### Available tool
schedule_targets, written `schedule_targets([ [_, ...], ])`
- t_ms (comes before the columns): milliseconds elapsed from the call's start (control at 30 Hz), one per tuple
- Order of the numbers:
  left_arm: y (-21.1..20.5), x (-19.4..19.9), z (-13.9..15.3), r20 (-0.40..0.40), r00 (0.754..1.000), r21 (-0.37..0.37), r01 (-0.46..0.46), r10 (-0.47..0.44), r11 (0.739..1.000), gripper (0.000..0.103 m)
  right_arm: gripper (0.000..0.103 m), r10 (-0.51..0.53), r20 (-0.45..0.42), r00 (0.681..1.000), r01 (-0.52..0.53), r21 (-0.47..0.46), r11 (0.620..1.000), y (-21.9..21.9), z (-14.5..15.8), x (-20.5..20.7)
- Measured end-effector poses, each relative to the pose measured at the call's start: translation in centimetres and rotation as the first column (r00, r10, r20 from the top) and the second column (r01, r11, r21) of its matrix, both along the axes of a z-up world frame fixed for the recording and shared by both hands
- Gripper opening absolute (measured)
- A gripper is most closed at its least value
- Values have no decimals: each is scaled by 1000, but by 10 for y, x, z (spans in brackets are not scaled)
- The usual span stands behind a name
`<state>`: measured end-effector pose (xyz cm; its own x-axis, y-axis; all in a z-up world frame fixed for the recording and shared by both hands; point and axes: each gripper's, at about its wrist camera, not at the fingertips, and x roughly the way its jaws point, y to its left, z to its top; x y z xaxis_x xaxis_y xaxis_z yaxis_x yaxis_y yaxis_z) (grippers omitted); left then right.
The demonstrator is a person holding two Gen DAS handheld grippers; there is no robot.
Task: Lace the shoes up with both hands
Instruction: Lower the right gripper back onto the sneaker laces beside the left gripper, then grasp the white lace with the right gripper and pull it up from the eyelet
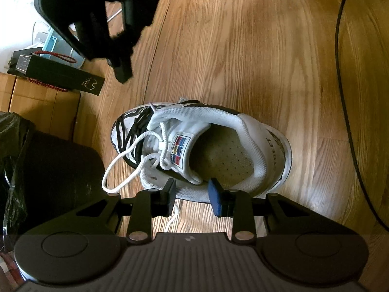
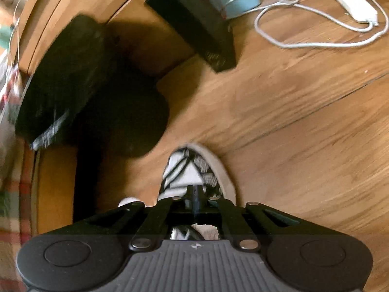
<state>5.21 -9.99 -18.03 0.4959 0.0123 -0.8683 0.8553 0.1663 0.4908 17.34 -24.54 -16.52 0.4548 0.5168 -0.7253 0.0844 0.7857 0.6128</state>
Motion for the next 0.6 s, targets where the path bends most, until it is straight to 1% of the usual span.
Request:
schedule_targets([
  [33, 0, 0, 0, 1, 1000, 1, 2, -2, 1000, 33, 1, -9, 6, 1000, 9, 2, 1000, -2, 1, 0],
  [100, 0, 0, 0, 1, 1000, 0, 2, -2, 1000, 33, 6, -5, 8, 1000, 6, -18, 1000, 3, 2, -3],
  [167, 0, 0, 0, 0, 1000, -2, -2, 2, 1000, 33, 9, 7, -28, 1000, -7, -7, 1000, 8, -3, -7],
  [233, 0, 0, 0, 2, 1000, -1, -1, 1, 1000, 33, 11, 21, -68, 997, -19, 28, 999, 13, -10, -11],
  [300, 0, -1, -1, 4, 1000, 0, 1, -1, 1000, 33, 13, 25, -92, 995, -22, 40, 999, 16, -15, -13],
  [433, 0, -1, -1, 4, 1000, 0, 1, -1, 1000, 33, 13, 33, -115, 993, -27, 55, 998, 18, -18, -14],
  [600, 0, -1, -1, 5, 1000, 3, 3, -3, 1000, 33, 13, 57, -130, 990, -51, 53, 997, 22, -22, -16],
])
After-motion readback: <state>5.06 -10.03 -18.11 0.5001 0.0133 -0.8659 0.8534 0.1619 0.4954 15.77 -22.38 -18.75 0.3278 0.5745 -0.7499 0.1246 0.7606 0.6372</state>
